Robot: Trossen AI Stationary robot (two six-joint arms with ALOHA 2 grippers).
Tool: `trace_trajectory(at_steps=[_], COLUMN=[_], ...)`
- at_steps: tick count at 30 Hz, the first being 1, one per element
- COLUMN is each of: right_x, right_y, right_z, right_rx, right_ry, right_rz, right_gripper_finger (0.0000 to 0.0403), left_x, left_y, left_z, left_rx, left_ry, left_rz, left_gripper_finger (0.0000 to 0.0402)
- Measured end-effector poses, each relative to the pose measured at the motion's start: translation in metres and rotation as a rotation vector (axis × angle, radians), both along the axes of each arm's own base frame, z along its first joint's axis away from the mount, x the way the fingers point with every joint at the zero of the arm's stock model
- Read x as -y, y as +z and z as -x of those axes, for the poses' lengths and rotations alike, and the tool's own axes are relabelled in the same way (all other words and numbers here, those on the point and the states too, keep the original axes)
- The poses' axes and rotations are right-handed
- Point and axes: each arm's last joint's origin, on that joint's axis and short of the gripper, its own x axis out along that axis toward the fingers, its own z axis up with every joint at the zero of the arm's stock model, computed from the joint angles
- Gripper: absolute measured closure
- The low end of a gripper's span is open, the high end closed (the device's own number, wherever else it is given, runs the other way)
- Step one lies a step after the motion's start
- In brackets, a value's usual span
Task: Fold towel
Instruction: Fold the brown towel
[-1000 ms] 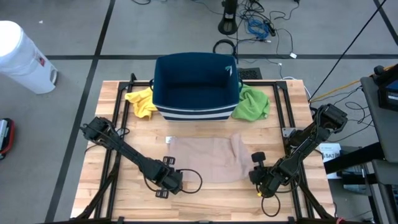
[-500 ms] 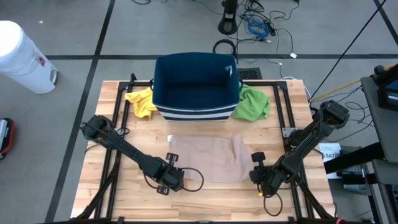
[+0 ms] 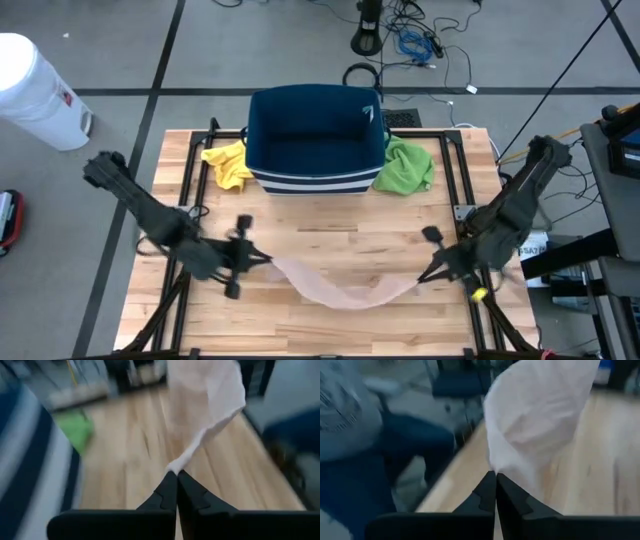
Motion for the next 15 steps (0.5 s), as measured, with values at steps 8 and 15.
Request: trace_trajectory(at_steps=[8,15], right_x=[0.021,0.025], right_y=[0.029,0.017], right_z=[0.019,0.019], right_rx=[0.095,-0.049], right_ry=[0.039,-0.018], right_rz=[-0.012,0.007], right_gripper_finger=[0.0403,0.0403], left_x=[0.000,-0.003], left_y=[0.013,-0.005], left_z=[0.012,0.004], left_rx=[0.085,-0.055], left_ry=[-0.038,0.005], left_rz=[-0.033,-0.047], left_gripper_finger=[0.0401,0.0401])
